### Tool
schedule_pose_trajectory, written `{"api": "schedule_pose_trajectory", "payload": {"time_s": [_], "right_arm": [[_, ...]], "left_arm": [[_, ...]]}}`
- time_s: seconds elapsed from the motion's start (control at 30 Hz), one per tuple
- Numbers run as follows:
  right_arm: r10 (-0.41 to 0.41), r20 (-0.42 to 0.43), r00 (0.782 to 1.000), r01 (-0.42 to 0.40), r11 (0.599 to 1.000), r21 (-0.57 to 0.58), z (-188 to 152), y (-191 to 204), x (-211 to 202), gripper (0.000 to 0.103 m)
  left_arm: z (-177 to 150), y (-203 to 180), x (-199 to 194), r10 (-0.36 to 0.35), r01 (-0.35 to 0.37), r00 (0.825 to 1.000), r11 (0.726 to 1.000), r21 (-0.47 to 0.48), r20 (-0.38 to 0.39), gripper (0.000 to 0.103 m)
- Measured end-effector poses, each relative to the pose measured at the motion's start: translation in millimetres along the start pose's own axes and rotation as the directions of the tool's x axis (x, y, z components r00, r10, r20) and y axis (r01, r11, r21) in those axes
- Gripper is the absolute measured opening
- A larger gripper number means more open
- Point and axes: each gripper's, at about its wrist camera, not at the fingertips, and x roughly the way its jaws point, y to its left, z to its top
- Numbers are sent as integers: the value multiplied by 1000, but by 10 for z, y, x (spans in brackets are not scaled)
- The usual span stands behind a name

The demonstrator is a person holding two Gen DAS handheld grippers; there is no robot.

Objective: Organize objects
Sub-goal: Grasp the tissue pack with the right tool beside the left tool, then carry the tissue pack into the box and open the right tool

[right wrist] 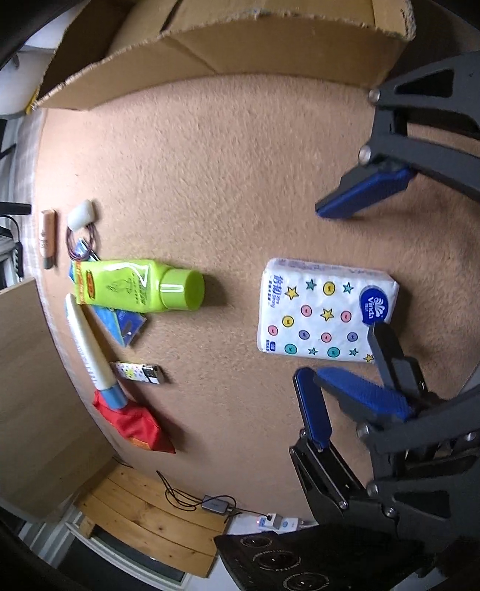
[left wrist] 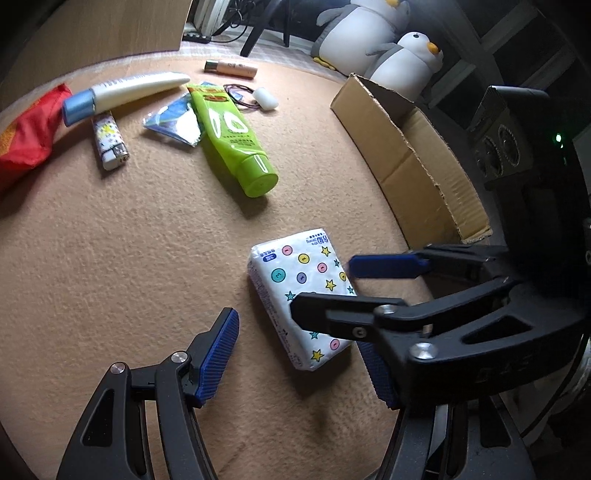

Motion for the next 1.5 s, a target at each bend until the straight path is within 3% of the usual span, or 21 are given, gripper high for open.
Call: {"api": "schedule_pose_trajectory", "payload": {"time_s": [0.2,0.27,0.57,0.93,1.5], "right_arm": [[34,-19,999,-34,999,0,22,3,60,52],[58,-23,998,-58,998,5,20,1,64,47],[65,5,998,-65,998,13,25,-6,-43,47],[49,124,991,-51,999,13,112,-184,-632,47],[-56,251,966,24,992,126,70,-994,-1359,47]], "left_arm": [[23,-6,73,-45,45,999,999,-23,-22,54],[30,-36,85,-40,40,999,999,-17,-24,54],[107,-214,-26,-32,32,999,999,4,-2,52],[490,-725,-235,-44,38,997,994,98,66,52],[960,-1758,221,-114,98,992,967,235,58,51]]}}
